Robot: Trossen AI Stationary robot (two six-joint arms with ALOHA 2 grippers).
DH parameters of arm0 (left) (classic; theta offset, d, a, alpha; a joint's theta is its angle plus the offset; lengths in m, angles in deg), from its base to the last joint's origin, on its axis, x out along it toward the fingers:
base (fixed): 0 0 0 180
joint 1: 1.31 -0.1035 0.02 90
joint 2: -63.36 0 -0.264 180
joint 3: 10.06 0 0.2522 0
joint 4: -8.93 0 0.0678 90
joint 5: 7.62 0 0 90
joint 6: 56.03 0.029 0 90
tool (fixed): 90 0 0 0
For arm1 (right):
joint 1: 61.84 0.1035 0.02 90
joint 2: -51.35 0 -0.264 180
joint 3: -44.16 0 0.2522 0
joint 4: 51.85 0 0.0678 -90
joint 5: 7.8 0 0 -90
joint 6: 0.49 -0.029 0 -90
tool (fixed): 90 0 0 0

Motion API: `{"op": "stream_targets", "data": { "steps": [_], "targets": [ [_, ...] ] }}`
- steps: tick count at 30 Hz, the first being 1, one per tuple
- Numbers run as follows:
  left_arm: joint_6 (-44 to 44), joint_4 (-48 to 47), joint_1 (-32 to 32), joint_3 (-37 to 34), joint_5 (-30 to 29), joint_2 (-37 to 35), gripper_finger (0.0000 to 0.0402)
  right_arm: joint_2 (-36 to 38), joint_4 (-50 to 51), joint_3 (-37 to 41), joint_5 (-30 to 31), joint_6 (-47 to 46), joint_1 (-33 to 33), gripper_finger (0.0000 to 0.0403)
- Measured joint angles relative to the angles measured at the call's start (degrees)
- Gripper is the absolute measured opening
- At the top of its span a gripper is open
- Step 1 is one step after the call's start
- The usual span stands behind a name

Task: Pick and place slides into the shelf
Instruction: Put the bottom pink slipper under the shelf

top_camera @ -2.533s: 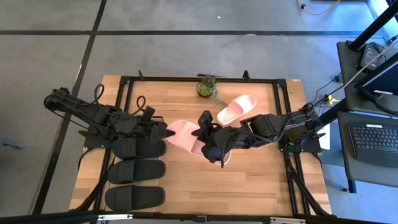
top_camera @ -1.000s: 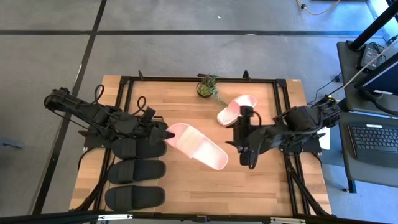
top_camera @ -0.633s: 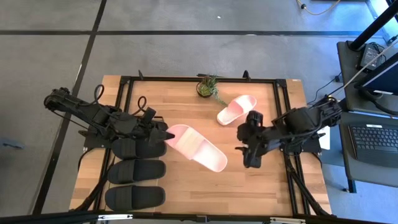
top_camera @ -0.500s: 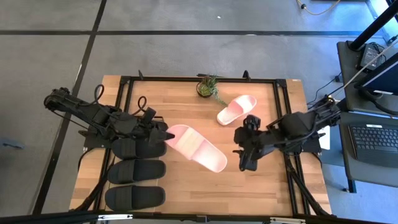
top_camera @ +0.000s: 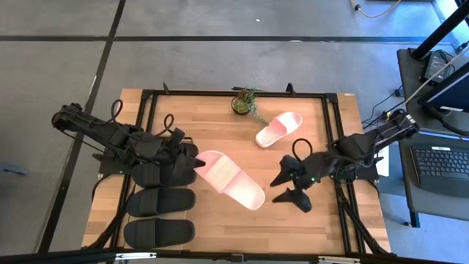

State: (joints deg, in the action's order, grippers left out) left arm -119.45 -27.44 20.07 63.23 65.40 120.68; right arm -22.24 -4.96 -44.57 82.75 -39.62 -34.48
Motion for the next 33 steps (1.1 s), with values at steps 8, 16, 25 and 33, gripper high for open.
{"op": "stream_targets", "data": {
  "steps": [8,16,25,33],
  "targets": [
    [2.2,0.9,0.0,0.0,0.0,0.0,0.0038,7.0,-24.0,19.6,1.4,-14.2,-2.2,0.0278],
    [2.6,0.9,-0.7,0.0,0.0,0.0,0.0038,7.1,-29.7,25.4,3.5,-22.2,-4.0,0.0278],
    [2.7,0.9,-3.3,0.0,3.4,0.0,0.0034,7.1,-30.5,24.2,3.9,-19.0,-4.2,0.0278],
    [3.0,0.8,-4.6,0.0,4.5,0.0,0.0036,7.0,-30.4,24.2,7.0,-17.5,-6.8,0.0278]
  ]
}}
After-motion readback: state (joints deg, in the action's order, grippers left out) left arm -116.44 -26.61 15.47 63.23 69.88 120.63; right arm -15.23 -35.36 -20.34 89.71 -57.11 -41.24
